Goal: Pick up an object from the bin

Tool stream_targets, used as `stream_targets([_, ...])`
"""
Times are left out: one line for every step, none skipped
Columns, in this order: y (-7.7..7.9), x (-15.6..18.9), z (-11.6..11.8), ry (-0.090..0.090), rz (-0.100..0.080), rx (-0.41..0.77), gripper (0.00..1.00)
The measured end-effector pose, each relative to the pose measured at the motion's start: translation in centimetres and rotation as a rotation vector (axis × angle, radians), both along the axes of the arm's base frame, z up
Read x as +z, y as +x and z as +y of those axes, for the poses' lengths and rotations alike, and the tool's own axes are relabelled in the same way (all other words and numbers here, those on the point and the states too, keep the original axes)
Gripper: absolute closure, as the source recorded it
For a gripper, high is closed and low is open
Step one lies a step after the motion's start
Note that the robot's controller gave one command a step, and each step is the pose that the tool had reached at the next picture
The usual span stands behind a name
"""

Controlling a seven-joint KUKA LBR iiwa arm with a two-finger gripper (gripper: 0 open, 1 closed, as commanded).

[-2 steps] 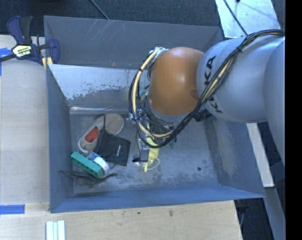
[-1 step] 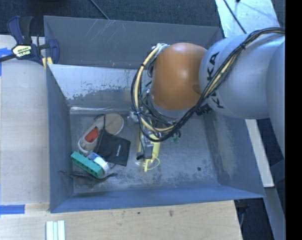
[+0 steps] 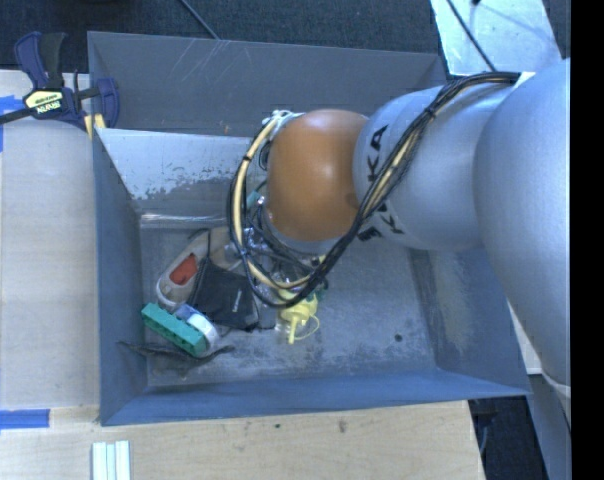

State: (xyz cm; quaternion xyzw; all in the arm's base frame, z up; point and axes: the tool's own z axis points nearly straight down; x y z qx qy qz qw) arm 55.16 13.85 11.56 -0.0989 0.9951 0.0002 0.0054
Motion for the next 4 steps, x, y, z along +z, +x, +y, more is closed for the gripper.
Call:
stream_targets([3.1, -1.9, 3.0, -0.003, 0.017, 0.140, 0.00])
stream_targets([4.5, -3.4, 3.6, -0.002, 0.007, 0.187, 0.00])
stream_targets([1.1, -1.9, 0.7, -0.002, 0.004, 0.340, 0.00])
stream_targets([1.3, -4.5, -1.3, -0.003, 0.007, 0.433, 1.00])
